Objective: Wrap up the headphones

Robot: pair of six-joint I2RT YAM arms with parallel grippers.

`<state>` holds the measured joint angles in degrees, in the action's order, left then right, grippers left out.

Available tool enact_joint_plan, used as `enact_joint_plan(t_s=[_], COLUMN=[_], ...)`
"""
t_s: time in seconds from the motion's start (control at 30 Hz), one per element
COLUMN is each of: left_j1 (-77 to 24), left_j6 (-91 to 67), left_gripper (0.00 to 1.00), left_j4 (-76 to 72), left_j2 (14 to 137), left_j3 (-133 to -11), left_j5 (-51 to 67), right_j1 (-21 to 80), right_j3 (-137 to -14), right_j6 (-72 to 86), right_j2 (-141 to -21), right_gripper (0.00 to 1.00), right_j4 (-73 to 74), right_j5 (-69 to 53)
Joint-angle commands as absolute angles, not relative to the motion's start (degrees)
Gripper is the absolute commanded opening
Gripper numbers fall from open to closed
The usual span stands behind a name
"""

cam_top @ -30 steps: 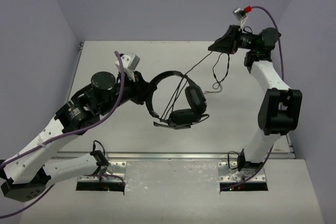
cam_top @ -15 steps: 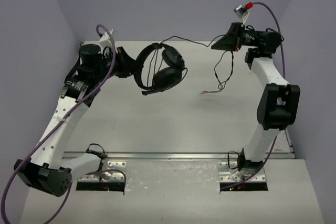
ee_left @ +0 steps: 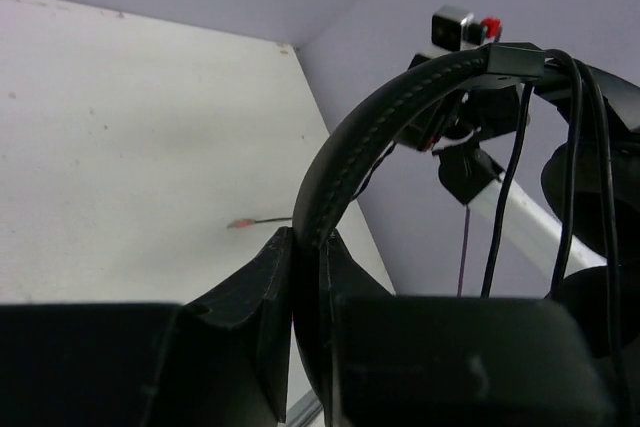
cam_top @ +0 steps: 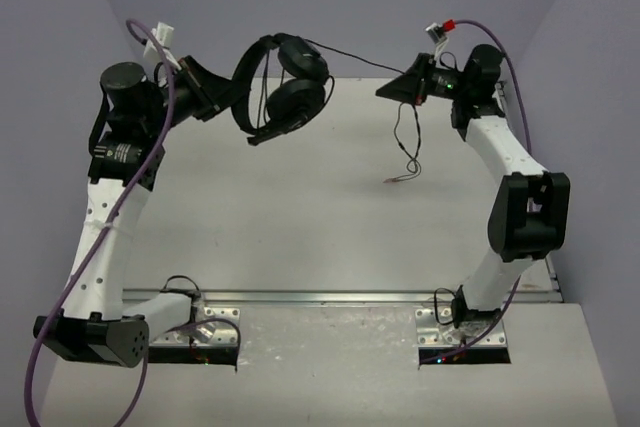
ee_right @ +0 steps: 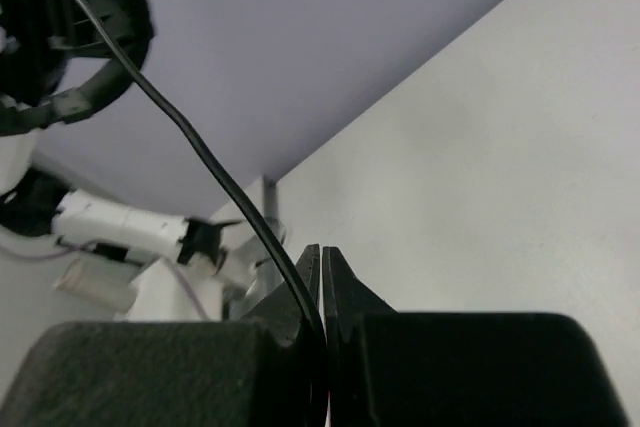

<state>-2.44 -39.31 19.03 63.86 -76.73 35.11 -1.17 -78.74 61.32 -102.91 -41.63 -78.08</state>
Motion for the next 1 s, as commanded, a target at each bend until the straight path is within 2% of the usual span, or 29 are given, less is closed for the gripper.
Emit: enact_joint_plan(t_s=[0.0,0.13,0.2,0.33,0.43,0.7,0.83,0.97], left_j1=[-0.44,-0.35,-0.35,-0.35,-0.35,-0.44,-0.44,-0.44], left_j6=[-44.03,-43.42,-42.98,-41.05,-39.91,-38.5,-36.48,-34.81], left_gripper=[0.0,0.0,0.0,0.0,0.0,0.0,0.0,0.0], left_j4=[18.62,26.96,30.74,34.96,35.33,34.28,35.94,38.4], left_j2=[64.33,69.59,70.92,74.25,75.06,72.43,72.77,75.14], left_j3=[-85.5,-94.46,-99.65,-106.94,-107.93,-106.7,-108.36,-111.7], left_j5=[25.86,11.39,5.83,-6.21,-8.26,-10.11,-12.73,-15.11], right_j1=[6.74,11.14,17.36,25.99,29.7,34.01,35.07,36.3], right_j3=[-80.87,-68.94,-65.93,-60.58,-56.96,-53.61,-51.95,-48.61], right_j6=[14.47,22.67,18.4,15.03,16.34,19.86,23.02,24.78], right_j2=[-94.67,-91.94,-89.66,-88.42,-88.33,-94.21,-98.52,-100.37], right_gripper=[0.01,0.01,0.01,0.01,0.03,0.25,0.2,0.24], right_j4=[4.28,-8.77,-8.79,-8.95,-12.82,-20.91,-27.31,-31.28], right_j5=[-49.81,-46.33,-39.92,-35.6,-36.03,-37.44,-38.41,-38.76])
